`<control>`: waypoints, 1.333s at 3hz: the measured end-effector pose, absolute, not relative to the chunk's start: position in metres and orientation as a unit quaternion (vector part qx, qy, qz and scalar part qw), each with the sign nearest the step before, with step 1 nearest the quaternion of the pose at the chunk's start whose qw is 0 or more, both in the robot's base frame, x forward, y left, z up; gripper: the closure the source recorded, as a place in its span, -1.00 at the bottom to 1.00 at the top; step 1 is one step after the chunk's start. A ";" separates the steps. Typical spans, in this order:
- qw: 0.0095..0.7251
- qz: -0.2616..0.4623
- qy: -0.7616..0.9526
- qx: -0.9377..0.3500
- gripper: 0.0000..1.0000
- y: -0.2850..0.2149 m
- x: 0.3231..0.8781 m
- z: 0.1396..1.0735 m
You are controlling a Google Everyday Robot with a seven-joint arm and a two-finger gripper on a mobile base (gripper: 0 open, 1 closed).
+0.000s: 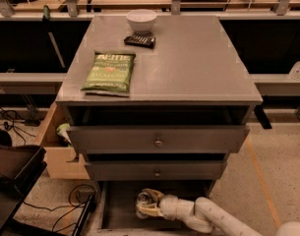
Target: Place 7up can into bottom drawer
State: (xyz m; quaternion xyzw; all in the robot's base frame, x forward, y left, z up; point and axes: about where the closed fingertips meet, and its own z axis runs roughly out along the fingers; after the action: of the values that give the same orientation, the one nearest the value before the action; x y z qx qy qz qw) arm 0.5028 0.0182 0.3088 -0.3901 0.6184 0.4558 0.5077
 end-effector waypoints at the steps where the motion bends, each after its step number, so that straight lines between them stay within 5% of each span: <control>1: 0.500 0.449 0.617 -0.409 1.00 0.040 0.509 0.300; 4: 0.498 0.445 0.567 -0.482 1.00 0.107 0.544 0.255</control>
Offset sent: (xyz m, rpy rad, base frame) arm 0.0420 0.0936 -0.0619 -0.0474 -0.1604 0.1418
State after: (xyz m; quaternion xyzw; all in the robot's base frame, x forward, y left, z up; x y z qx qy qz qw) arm 0.5436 0.1069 0.2552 -0.4815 0.5675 0.4448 0.4983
